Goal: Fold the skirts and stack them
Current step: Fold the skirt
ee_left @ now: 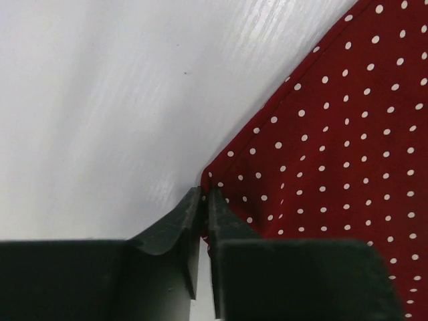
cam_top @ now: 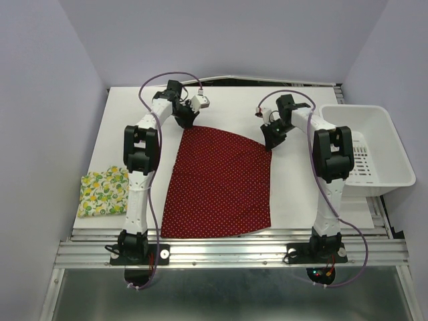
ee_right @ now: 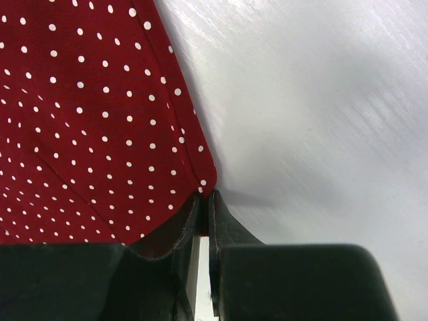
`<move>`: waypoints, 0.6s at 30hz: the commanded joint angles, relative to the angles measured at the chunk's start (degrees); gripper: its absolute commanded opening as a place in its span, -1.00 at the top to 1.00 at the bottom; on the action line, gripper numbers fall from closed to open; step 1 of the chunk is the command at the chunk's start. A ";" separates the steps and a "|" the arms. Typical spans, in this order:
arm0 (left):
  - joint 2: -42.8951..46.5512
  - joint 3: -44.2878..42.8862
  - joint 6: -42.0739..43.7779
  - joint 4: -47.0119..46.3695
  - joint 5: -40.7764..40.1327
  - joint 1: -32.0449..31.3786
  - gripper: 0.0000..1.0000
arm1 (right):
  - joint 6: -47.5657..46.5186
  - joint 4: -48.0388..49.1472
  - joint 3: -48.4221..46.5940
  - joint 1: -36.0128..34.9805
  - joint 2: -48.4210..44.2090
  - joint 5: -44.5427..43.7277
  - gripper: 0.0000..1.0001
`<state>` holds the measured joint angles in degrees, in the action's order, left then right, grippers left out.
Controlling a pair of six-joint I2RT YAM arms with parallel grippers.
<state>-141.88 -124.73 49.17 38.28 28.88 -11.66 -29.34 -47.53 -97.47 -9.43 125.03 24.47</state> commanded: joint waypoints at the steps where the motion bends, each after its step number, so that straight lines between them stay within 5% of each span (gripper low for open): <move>1: 0.73 -1.57 1.90 6.36 1.26 0.06 0.83 | -0.02 1.21 -1.32 0.20 0.92 -1.35 0.99; 2: 1.52 -1.92 0.42 5.23 1.26 0.23 1.00 | 0.42 1.73 -1.49 0.20 0.74 -1.61 0.99; 18: 9.52 -6.40 -11.55 -9.98 -2.87 3.40 1.00 | 5.70 7.98 -13.61 1.26 -0.93 -7.33 0.99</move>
<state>-139.70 -127.33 39.53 33.15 27.38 -9.02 -24.69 -43.64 -104.86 -9.17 125.19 19.62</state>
